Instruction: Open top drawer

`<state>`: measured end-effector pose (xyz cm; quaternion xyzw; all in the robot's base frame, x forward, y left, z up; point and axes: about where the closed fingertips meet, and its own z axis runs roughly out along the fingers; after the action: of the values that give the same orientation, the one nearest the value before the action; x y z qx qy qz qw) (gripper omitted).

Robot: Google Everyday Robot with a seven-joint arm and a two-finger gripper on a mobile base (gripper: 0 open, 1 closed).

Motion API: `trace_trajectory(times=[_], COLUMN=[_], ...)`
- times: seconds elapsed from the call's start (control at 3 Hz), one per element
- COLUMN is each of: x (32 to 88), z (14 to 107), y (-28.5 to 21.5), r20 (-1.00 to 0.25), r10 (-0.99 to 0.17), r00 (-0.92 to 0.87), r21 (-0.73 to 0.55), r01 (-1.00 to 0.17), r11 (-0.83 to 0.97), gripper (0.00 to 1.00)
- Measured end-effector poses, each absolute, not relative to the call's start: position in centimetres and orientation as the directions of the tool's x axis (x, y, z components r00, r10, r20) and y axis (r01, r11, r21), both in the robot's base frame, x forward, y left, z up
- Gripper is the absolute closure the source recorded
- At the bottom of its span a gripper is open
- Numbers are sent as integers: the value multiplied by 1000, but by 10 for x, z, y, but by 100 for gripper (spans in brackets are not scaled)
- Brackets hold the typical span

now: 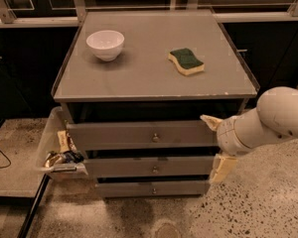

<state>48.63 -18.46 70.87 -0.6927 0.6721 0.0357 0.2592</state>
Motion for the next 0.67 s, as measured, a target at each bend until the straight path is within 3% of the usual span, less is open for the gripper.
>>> trace_trajectory(times=[0.67], x=[508], z=[702], y=[-181], r20=[-395], r10=[-912], r00=[108], r21=[-320], r01=[-947], r11=[27], gripper=[0])
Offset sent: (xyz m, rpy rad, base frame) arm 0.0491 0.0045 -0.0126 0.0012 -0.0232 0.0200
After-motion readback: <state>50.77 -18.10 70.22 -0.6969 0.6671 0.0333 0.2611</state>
